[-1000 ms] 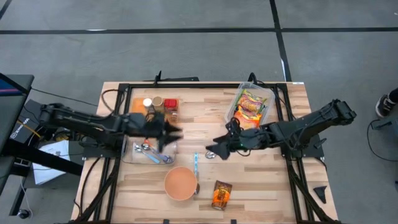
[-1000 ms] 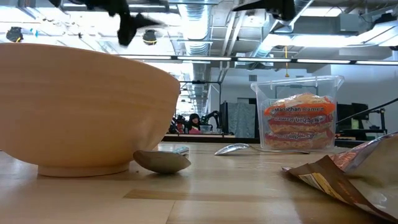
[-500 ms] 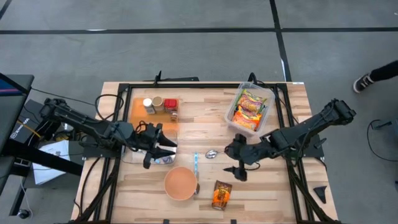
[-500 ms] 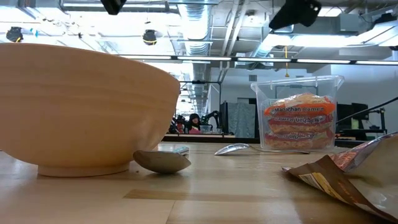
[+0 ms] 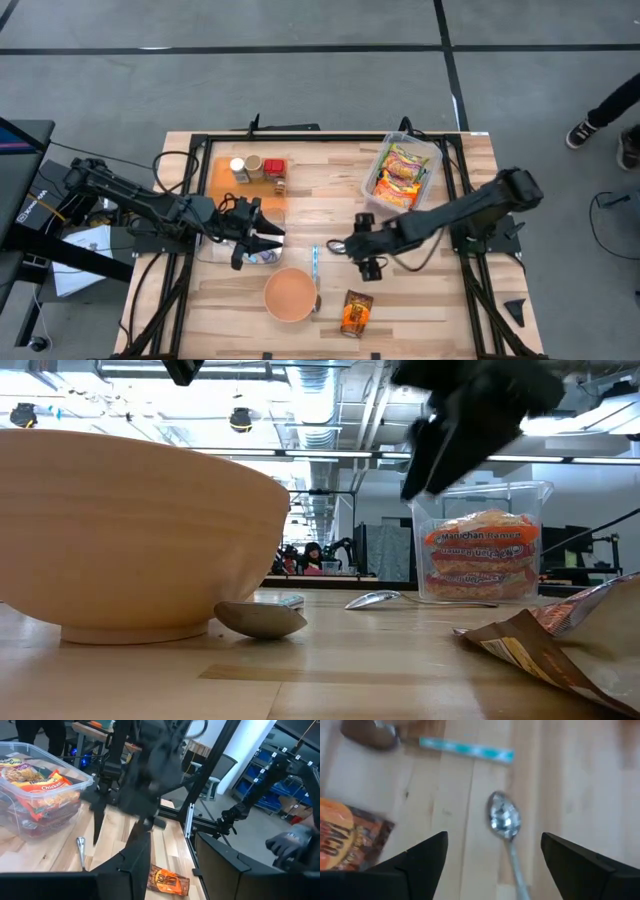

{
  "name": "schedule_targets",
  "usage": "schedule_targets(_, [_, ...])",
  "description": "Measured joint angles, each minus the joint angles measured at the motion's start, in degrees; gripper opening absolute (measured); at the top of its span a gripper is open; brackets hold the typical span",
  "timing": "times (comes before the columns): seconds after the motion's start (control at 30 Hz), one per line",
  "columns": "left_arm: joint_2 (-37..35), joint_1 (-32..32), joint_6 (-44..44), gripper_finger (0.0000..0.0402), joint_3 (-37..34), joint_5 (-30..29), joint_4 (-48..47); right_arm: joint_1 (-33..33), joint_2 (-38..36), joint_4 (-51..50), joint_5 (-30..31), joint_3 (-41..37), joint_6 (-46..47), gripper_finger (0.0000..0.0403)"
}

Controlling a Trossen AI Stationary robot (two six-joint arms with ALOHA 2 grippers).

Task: Pick & Place Food Item
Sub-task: Put the silver spoon into the bottom transparent bin

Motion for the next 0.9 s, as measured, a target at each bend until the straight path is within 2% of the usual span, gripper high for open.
schedule_targets(0.1, [0.0, 0.0, 0.0, 0.0149, 0.0, 0.0, 0.0, -1.0, 4.9, 1.1, -2.9, 0.0, 0.2, 0.0302])
schedule_targets(0.37, [0.0, 0.0, -0.4, 0.0149, 0.0, -0.1, 0.3, -3.1, 13.6, 2.0, -3.3, 0.1, 2.2, 0.0275])
schedule_targets(0.67, [0.0, 0.0, -1.8, 0.0149, 0.0, -0.1, 0.4, -3.6, 14.3, 3.3, -4.7, 0.0, 3.6, 0.0274])
schedule_targets(0.9, [0.0, 0.0, -1.8, 0.0149, 0.0, -0.4, 0.4, -4.7, 14.3, 5.8, -11.4, 0.1, 2.9, 0.0274])
